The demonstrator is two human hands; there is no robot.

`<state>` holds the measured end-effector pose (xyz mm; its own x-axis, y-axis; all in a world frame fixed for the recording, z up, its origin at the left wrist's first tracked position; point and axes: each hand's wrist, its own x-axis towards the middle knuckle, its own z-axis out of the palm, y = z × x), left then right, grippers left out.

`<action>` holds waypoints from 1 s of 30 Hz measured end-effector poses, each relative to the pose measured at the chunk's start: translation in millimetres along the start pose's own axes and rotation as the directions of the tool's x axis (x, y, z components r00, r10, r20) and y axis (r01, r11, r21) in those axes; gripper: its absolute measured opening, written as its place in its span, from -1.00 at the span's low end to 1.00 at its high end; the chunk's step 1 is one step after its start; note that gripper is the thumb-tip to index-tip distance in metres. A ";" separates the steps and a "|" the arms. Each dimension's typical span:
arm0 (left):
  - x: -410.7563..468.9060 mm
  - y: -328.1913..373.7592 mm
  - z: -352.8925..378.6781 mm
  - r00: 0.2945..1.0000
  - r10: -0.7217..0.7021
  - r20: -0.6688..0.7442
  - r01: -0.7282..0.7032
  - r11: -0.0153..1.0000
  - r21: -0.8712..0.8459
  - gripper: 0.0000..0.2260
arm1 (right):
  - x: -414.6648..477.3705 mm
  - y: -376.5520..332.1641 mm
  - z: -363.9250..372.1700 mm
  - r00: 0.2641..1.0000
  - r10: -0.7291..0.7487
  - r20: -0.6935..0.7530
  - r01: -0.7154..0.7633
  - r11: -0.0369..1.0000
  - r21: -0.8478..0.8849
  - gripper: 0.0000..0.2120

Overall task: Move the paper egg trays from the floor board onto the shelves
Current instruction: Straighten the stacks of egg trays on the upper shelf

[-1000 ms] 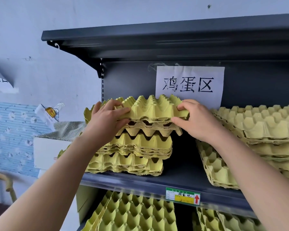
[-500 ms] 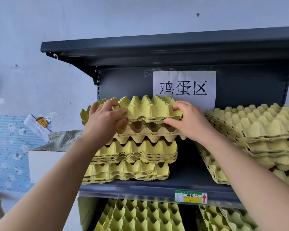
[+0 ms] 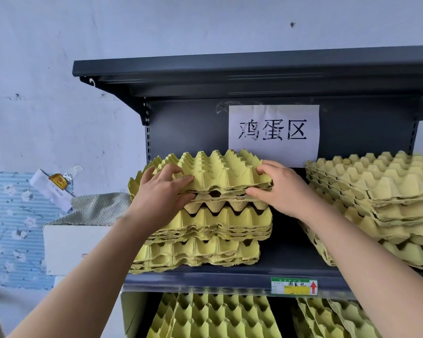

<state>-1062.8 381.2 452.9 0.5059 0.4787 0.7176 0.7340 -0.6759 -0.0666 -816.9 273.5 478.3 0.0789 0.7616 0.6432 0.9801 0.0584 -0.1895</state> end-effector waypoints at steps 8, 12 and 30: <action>13.9 -9.8 -9.0 0.998 0.004 -0.058 -0.008 0.998 -0.060 -0.69 | 6.9 -4.7 0.3 0.991 0.053 -0.122 -0.039 0.993 0.114 -0.50; 14.1 -17.6 -11.4 0.991 0.018 -0.130 -0.025 0.998 -0.053 -0.71 | 9.9 -13.1 -6.1 0.983 0.031 -0.183 -0.014 0.996 0.094 -0.52; -9.9 -12.7 -12.8 0.993 0.082 -0.080 -0.081 0.997 0.016 -0.29 | -14.4 -1.0 -7.0 0.989 0.099 -0.110 -0.082 0.985 0.154 -0.52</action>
<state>-1083.0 377.9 455.6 0.5268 0.3754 0.7626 0.6978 -0.7033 -0.1359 -817.8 257.9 474.4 0.1953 0.6879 0.6991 0.9306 0.0949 -0.3534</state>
